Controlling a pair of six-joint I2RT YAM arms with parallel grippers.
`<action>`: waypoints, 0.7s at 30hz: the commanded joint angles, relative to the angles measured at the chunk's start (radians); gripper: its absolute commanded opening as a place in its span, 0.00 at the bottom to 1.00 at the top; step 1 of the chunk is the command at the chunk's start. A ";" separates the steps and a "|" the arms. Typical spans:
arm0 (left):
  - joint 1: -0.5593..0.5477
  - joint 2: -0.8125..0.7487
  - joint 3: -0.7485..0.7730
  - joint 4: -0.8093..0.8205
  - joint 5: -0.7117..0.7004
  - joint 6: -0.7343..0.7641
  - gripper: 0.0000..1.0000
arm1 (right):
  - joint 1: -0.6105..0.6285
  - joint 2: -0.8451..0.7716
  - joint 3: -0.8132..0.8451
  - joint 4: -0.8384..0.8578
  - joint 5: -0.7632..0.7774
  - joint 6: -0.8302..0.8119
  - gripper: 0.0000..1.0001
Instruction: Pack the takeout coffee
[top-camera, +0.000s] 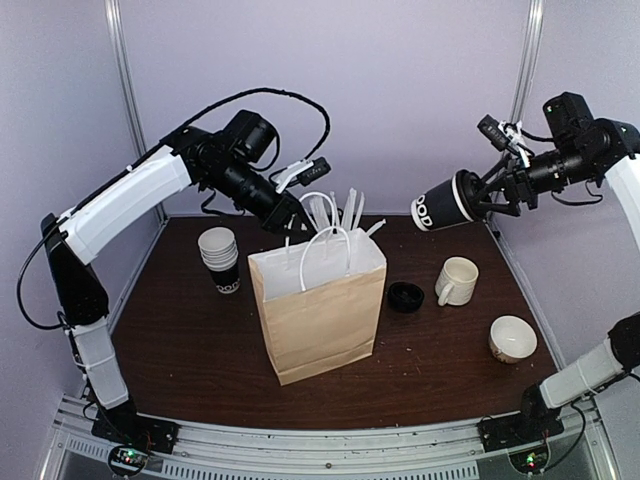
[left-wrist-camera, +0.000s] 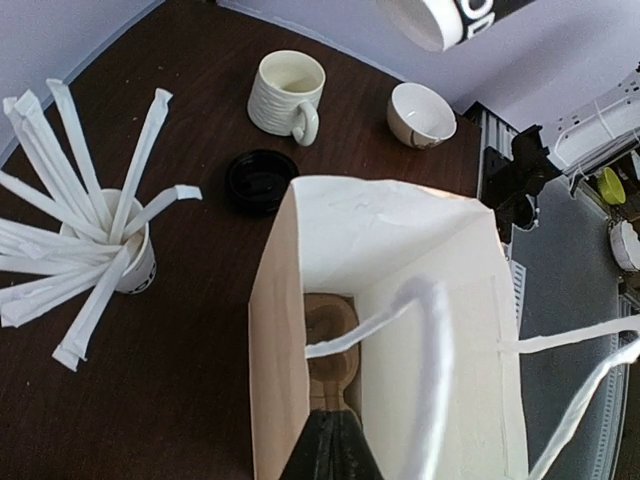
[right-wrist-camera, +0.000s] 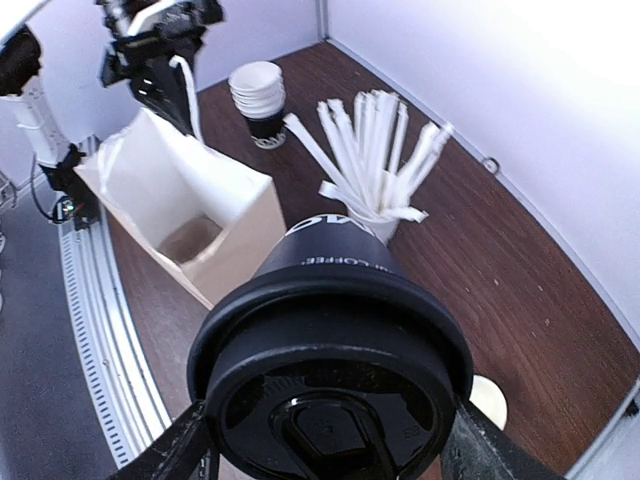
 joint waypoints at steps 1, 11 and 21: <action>-0.023 0.033 0.072 0.012 0.066 0.052 0.00 | 0.128 0.009 0.070 0.044 -0.075 0.059 0.65; -0.041 0.046 0.102 0.022 0.041 0.039 0.00 | 0.366 0.047 0.091 0.070 0.009 0.076 0.65; -0.041 0.118 0.217 0.012 0.073 0.047 0.00 | 0.510 0.127 0.121 0.094 0.175 0.073 0.64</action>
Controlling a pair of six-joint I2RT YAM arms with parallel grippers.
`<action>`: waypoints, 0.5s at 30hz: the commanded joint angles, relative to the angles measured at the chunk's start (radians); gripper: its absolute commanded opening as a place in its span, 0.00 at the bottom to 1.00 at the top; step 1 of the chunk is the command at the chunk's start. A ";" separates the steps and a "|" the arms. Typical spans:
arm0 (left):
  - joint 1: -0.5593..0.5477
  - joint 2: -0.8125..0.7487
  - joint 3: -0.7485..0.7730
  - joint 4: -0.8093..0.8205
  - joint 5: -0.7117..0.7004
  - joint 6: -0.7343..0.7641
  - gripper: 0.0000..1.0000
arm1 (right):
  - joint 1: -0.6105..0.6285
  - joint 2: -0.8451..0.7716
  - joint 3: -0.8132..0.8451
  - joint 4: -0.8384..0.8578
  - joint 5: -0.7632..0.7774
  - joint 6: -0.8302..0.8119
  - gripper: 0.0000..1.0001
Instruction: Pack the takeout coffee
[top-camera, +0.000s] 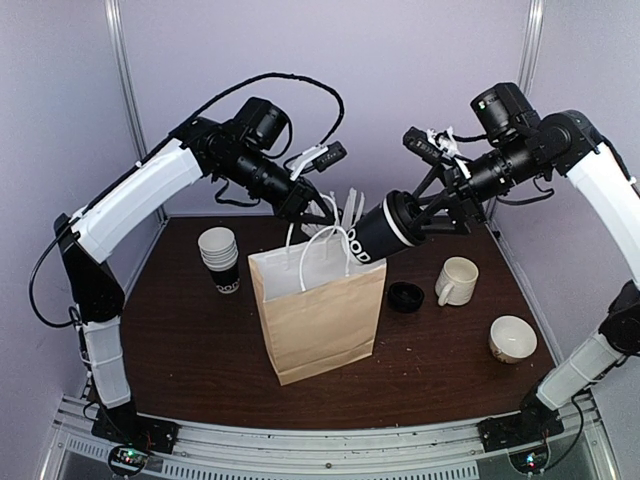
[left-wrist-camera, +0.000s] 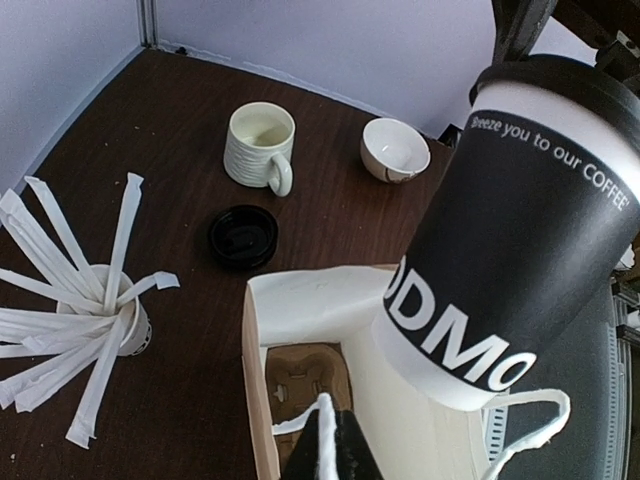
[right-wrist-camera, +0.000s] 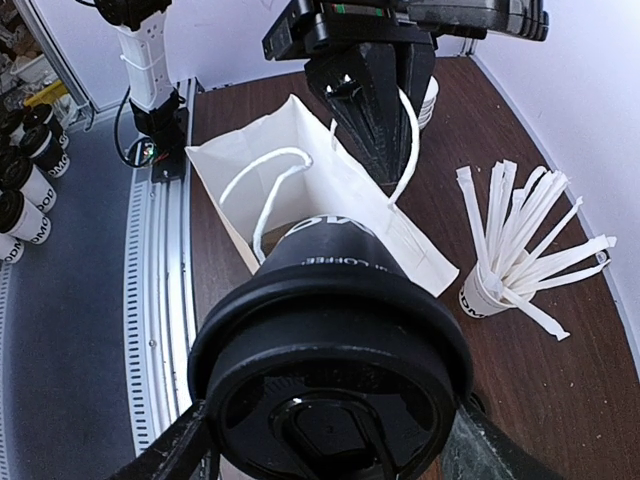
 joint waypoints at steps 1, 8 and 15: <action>-0.005 0.028 0.032 0.011 0.008 0.014 0.00 | 0.035 0.018 0.034 0.026 0.109 0.006 0.64; -0.012 -0.067 0.023 0.000 -0.143 -0.010 0.81 | 0.086 0.065 0.077 0.029 0.165 -0.003 0.64; -0.026 -0.272 -0.167 0.017 -0.304 -0.063 0.97 | 0.154 0.143 0.132 0.035 0.237 -0.017 0.63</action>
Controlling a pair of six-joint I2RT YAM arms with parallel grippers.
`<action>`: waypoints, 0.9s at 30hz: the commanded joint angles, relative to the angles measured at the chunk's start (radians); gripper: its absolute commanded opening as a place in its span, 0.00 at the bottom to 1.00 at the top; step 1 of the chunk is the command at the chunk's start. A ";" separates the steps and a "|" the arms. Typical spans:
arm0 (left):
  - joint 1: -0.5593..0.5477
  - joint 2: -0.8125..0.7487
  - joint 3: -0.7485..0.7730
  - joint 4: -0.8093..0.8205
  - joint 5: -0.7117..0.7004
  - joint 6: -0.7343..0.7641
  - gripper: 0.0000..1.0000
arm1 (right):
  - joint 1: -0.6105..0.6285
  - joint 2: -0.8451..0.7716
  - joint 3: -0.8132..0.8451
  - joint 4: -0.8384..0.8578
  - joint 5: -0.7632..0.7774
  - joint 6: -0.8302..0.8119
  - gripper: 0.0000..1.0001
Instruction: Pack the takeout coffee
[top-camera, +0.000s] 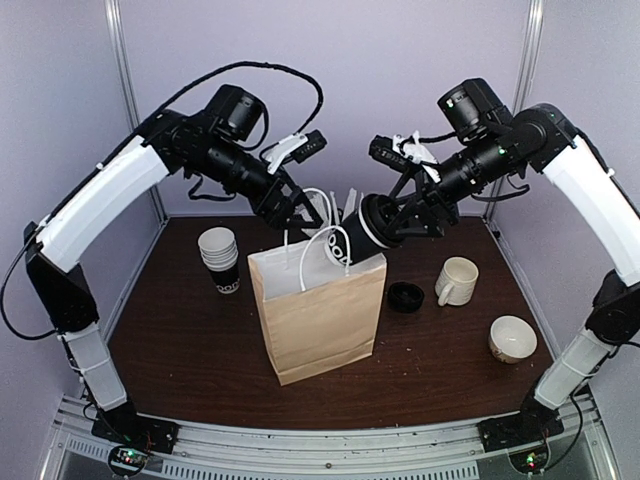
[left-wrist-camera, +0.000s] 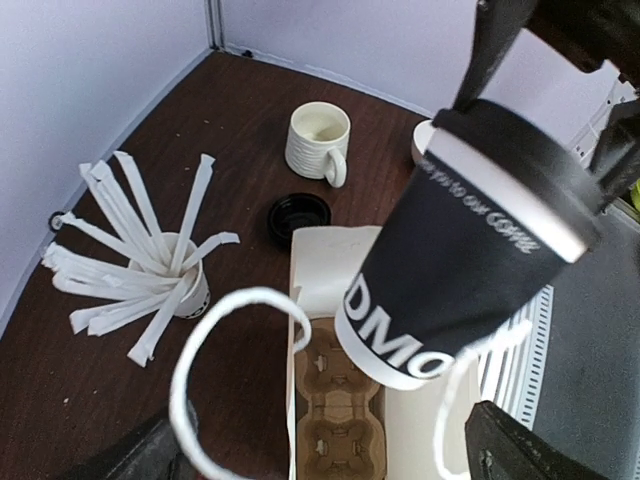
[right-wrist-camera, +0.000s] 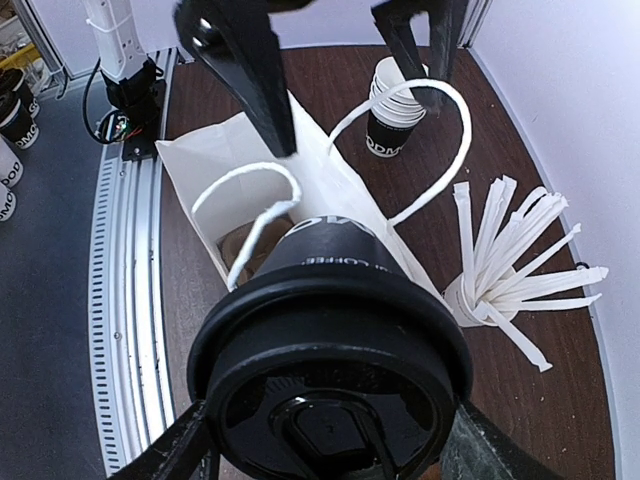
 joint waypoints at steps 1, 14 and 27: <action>-0.011 -0.178 -0.148 0.045 -0.161 -0.056 0.98 | 0.029 0.052 0.040 0.035 0.074 -0.008 0.63; -0.010 -0.403 -0.530 0.191 -0.322 -0.176 0.93 | 0.151 0.140 0.088 -0.047 0.181 -0.071 0.61; -0.297 -0.463 -0.625 0.383 -0.209 -0.123 0.86 | 0.202 0.008 -0.087 -0.049 0.208 -0.061 0.61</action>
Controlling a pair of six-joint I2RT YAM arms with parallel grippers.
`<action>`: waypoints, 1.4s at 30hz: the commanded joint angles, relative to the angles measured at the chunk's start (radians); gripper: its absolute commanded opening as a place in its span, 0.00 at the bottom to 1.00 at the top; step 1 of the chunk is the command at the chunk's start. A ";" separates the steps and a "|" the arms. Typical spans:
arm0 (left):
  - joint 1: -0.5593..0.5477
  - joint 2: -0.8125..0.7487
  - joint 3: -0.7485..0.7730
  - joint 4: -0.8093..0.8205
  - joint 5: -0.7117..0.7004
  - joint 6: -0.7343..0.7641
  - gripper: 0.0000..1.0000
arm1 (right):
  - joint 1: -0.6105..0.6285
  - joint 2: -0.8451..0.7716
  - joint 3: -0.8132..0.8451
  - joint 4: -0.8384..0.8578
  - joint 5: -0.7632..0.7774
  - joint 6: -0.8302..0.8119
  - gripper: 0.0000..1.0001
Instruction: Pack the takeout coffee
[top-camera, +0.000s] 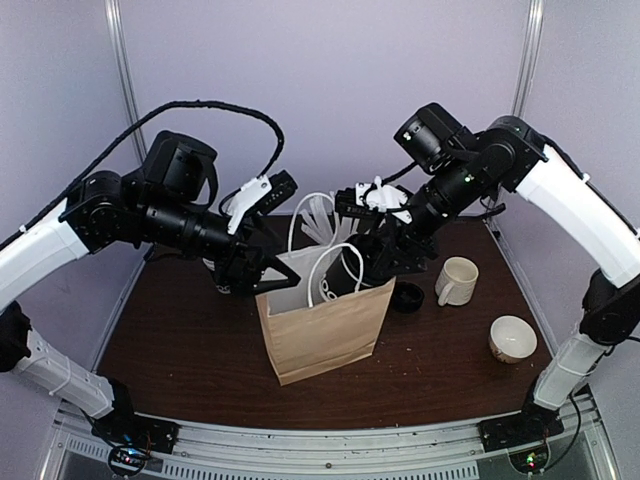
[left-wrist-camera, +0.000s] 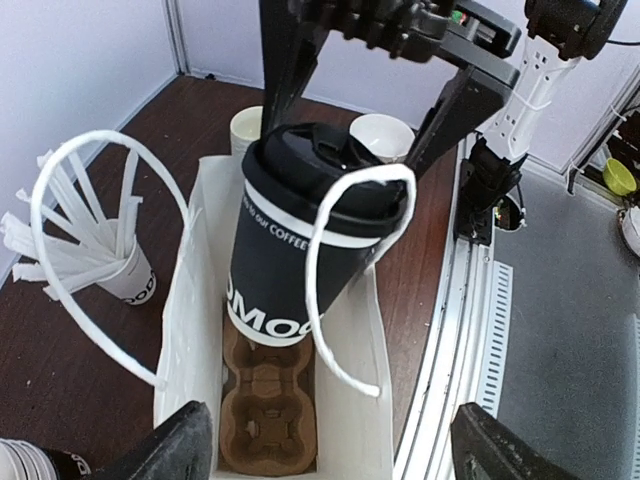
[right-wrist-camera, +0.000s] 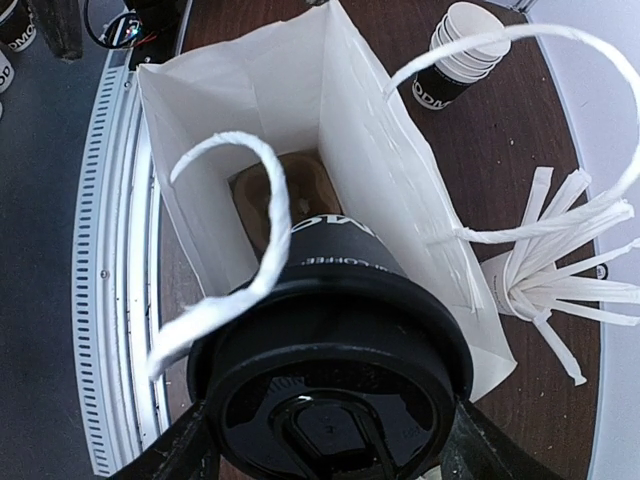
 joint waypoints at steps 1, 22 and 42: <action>-0.101 0.054 0.007 0.098 -0.054 0.052 0.87 | 0.018 -0.066 -0.067 -0.004 0.022 -0.002 0.61; -0.288 0.052 -0.209 0.484 -0.141 0.054 0.60 | 0.048 -0.166 -0.225 0.041 -0.010 0.035 0.60; -0.499 0.121 -0.226 0.428 -0.376 0.299 0.54 | 0.049 -0.158 -0.257 0.061 -0.015 0.033 0.60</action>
